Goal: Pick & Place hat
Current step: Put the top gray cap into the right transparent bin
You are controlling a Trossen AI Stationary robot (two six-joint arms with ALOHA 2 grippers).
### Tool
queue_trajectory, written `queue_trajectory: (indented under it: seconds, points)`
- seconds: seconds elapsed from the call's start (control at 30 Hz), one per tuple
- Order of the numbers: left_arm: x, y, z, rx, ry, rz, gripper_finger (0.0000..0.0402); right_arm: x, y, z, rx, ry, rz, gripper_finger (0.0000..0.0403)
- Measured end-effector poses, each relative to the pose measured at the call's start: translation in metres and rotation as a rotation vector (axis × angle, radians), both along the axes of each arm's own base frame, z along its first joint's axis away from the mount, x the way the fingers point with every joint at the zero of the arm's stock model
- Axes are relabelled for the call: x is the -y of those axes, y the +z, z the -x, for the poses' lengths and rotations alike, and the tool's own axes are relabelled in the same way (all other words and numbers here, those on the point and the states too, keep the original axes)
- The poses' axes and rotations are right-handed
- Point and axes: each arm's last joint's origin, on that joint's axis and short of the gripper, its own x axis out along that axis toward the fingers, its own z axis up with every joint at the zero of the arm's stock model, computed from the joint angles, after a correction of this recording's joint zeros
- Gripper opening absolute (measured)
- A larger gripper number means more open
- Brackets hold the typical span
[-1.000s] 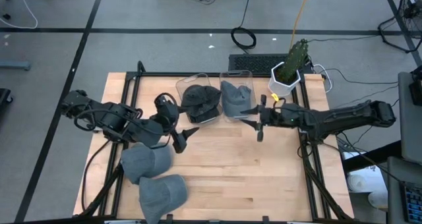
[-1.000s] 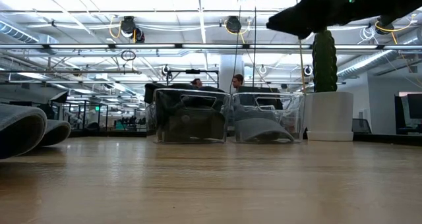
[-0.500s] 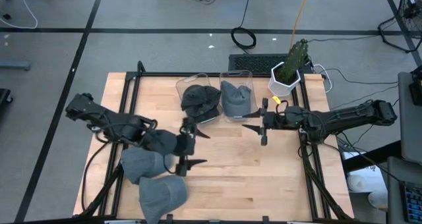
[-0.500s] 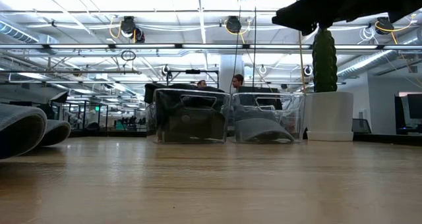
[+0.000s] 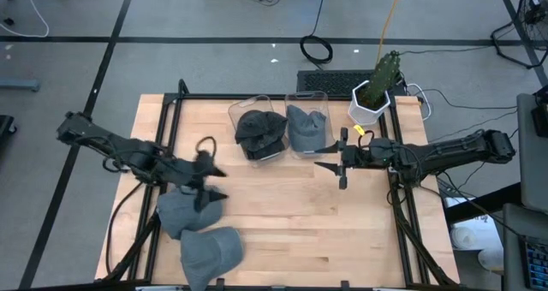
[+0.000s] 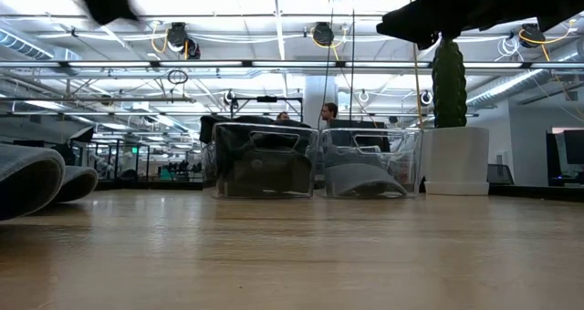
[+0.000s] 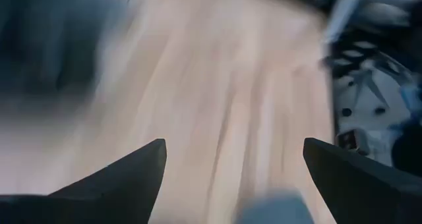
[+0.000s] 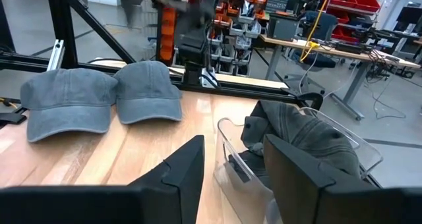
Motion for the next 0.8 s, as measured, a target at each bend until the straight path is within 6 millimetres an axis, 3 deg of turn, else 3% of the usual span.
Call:
queue_trajectory:
  seconds: [0.17,0.27,0.43,0.67,0.8]
  points:
    - [-0.004,-0.034,0.043,-0.219,0.275,0.358,0.0365,0.000,0.000,0.000,0.000,0.000,0.000,0.0145]
    - [0.002,-0.043,0.053,-0.308,0.348,0.465,0.0365,0.000,0.000,0.000,-0.001,0.000,0.000,0.0145]
    - [0.020,-0.051,0.050,-0.352,0.336,0.439,0.0365,0.000,0.000,0.000,-0.002,-0.001,0.002,0.0144]
    - [0.039,-0.097,0.043,-0.819,0.511,0.352,0.0365,0.000,-0.001,0.000,-0.005,-0.004,0.007,0.0143]
    - [0.048,-0.108,0.034,-0.931,0.542,0.326,0.0365,0.000,-0.001,0.000,-0.006,-0.004,0.008,0.0142]
